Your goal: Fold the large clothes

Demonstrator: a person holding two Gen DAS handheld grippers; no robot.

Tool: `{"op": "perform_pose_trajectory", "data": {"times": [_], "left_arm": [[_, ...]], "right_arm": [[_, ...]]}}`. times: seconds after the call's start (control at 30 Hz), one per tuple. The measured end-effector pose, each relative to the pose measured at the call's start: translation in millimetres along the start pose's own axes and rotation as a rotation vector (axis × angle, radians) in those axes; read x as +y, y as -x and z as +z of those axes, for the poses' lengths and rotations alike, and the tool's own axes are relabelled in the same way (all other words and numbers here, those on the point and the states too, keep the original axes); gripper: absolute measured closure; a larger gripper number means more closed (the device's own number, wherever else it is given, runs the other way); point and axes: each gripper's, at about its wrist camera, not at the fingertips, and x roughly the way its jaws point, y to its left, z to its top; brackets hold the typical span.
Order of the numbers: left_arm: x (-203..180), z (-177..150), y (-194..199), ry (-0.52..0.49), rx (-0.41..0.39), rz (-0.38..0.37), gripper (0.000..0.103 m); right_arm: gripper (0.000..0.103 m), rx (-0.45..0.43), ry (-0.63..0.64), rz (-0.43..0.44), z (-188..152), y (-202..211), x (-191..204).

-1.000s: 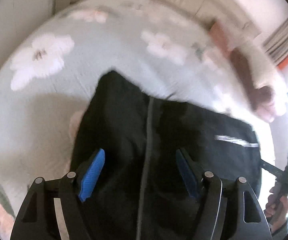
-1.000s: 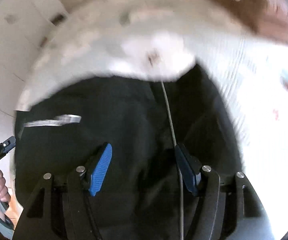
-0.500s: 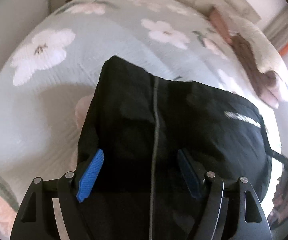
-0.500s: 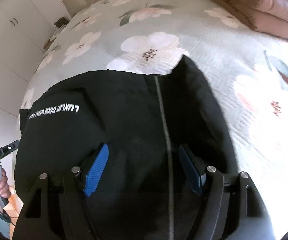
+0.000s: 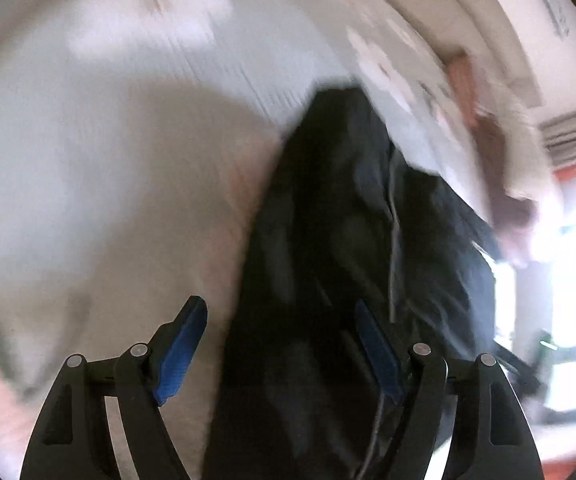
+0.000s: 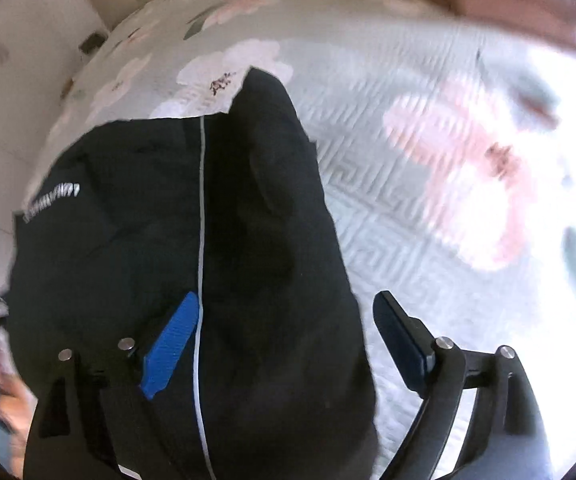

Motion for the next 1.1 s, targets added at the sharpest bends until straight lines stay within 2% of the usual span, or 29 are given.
{"op": "perform_pose_trajectory", "data": {"times": [0.03,0.1,0.17,0.2,0.3,0.33,0.37,0.4,0.5,0.63,0.7,0.8,0.83,0.87,0.9,0.93,1.0,1.07,1.1], "left_arm": [[8.1,0.6,-11.5,0.035,0.039,-0.038,0.025],[13.0,1.0,-13.2,0.049,0.014,-0.086,0.025],[13.4,3.2,-15.4,0.043,0.030,-0.102,0.025],[13.1,3.5,-16.2,0.039,0.034,-0.114,0.025],[7.3,1.8,-23.7,0.016,0.079,-0.189,0.025],[4.9,1.9,-25.6,0.009,0.088,-0.222,0.026],[2.8,3.1,-26.7,0.005,0.095,-0.254,0.027],[0.3,2.1,-27.0,-0.002,0.092,-0.287,0.027],[1.4,1.9,-31.1,-0.001,0.096,-0.300,0.027],[11.7,7.4,-47.3,0.054,0.130,-0.347,0.027],[10.6,8.7,-52.7,0.062,0.129,-0.364,0.027],[1.4,7.0,-53.1,0.030,0.112,-0.334,0.027],[-2.8,4.3,-50.3,0.012,0.093,-0.311,0.032],[-8.6,2.4,-46.9,-0.012,0.067,-0.289,0.045],[-13.2,1.6,-41.2,-0.038,0.044,-0.274,0.052],[-20.3,-2.4,-34.8,-0.075,0.013,-0.251,0.064],[-32.3,-10.8,-20.0,-0.136,-0.042,-0.236,0.071],[-42.9,-16.8,-3.4,-0.169,-0.080,-0.243,0.075],[-51.1,-22.1,8.6,-0.184,-0.108,-0.271,0.076]], "right_arm": [[0.008,0.024,-0.027,0.043,1.5,-6.5,-5.7],[0.007,0.065,-0.064,0.118,2.5,-17.0,-13.4],[0.003,0.108,-0.086,0.195,2.2,-28.2,-19.3],[0.000,0.107,-0.080,0.216,2.1,-31.1,-20.0],[0.000,0.099,-0.006,0.205,2.0,-31.9,-10.4],[0.003,0.102,0.032,0.222,1.0,-30.4,-4.1],[0.015,0.114,0.057,0.262,-0.9,-29.5,0.7],[0.015,0.114,0.081,0.263,-1.3,-28.3,4.6],[0.016,0.121,0.151,0.262,-3.7,-26.3,6.4],[0.014,0.160,0.136,0.356,2.9,-37.8,-5.3],[0.009,0.157,0.134,0.396,11.0,-44.2,-9.3],[0.009,0.135,0.120,0.414,14.4,-43.7,-12.9],[0.010,0.129,0.128,0.404,13.5,-41.6,-12.0],[0.013,0.117,0.136,0.391,11.9,-38.9,-11.0],[0.021,0.100,0.144,0.376,10.0,-35.4,-9.5],[0.028,0.084,0.151,0.370,7.9,-31.3,-9.1],[0.051,0.041,0.152,0.374,2.3,-15.6,-9.3],[0.061,0.005,0.165,0.375,-2.4,0.8,-5.2],[0.064,-0.025,0.174,0.384,-6.3,14.7,-2.2]]}}
